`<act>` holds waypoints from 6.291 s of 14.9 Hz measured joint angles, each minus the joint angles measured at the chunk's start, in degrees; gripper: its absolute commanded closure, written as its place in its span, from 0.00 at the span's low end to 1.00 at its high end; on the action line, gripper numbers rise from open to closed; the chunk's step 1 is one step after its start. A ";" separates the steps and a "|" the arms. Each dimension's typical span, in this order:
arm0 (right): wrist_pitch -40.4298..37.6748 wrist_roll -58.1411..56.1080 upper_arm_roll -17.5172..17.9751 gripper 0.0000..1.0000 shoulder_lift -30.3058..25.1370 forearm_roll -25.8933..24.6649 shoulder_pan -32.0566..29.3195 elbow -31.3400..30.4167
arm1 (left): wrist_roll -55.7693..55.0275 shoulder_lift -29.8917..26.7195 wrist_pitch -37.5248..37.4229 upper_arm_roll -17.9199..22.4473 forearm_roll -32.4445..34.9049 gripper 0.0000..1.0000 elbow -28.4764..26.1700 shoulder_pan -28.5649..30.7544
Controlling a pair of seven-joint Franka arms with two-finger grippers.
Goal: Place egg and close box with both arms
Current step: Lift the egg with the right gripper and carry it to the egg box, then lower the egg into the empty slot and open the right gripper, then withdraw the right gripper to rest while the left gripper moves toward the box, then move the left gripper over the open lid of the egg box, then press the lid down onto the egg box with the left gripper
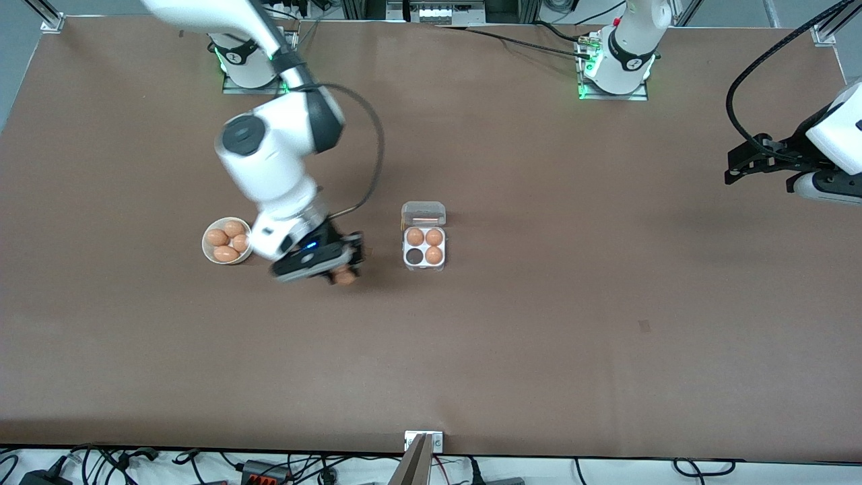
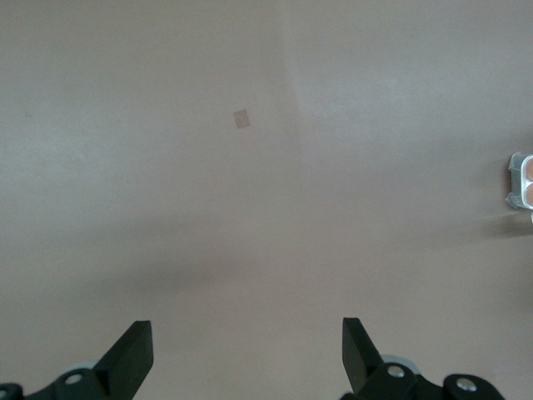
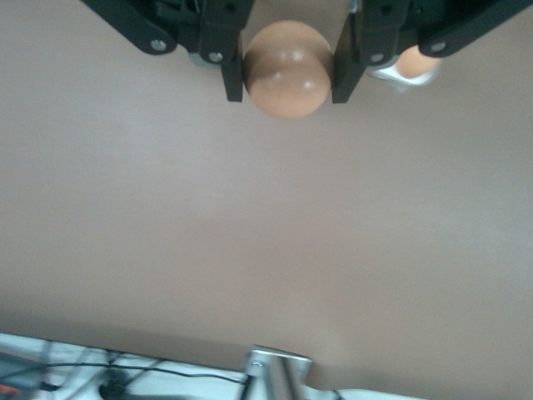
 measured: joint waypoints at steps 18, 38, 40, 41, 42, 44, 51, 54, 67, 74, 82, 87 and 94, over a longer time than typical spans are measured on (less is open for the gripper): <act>27.01 1.26 -5.55 0.73 14.09 0.00 14.67 -6.81 | 0.00 0.00 0.00 0.00 0.00 0.00 0.00 -0.01; 1.40 1.45 -10.50 0.00 -0.90 0.14 12.45 -4.82 | 0.00 0.04 -0.16 -0.08 0.00 0.00 0.00 -0.20; -7.38 1.31 -10.62 0.00 -7.32 0.12 8.19 -4.85 | 0.00 0.23 -0.35 -0.09 0.00 0.00 0.00 -0.20; -11.45 1.24 -10.64 0.00 -10.16 0.12 5.73 -4.89 | 0.00 0.42 -0.45 -0.09 0.00 0.00 -0.01 -0.20; -15.26 1.20 -10.63 0.00 -12.73 0.11 3.12 -4.93 | 0.00 0.67 -0.73 -0.09 0.00 0.00 -0.01 -0.20; -22.79 1.16 -10.55 0.00 -17.19 0.11 -2.63 -4.90 | 0.00 1.06 -1.54 -0.10 0.00 0.00 -0.01 -0.21; -50.69 0.72 -4.71 0.00 -24.64 -0.61 -27.31 5.72 | 0.16 2.86 -1.98 -0.06 0.00 0.72 -0.01 -0.14; -56.82 0.71 -0.89 0.00 -24.79 -4.30 -32.61 9.85 | 0.22 3.29 -4.08 -0.15 0.00 0.99 -0.01 -0.37; -61.90 -0.01 0.17 0.00 -23.31 -2.63 -33.40 11.10 | -14.33 4.13 -6.10 -12.52 -3.51 0.99 -2.71 -6.45; -61.90 -0.11 1.22 0.00 -23.39 -2.86 -30.71 11.28 | -35.77 9.72 10.15 -20.84 -3.68 0.99 -10.03 -14.84; -61.90 -0.03 1.22 0.00 -23.39 -2.88 -30.73 11.34 | -58.56 23.03 25.53 -20.97 8.23 0.99 -10.70 -29.03; -61.90 -1.87 1.29 0.00 -23.45 -2.88 -30.68 11.51 | -66.10 29.84 32.99 -20.87 18.49 0.99 -10.63 -33.15; -61.91 -3.47 1.31 0.00 -23.46 -2.88 -30.64 11.75 | -67.87 33.80 47.71 -16.80 30.60 0.99 -10.16 -33.17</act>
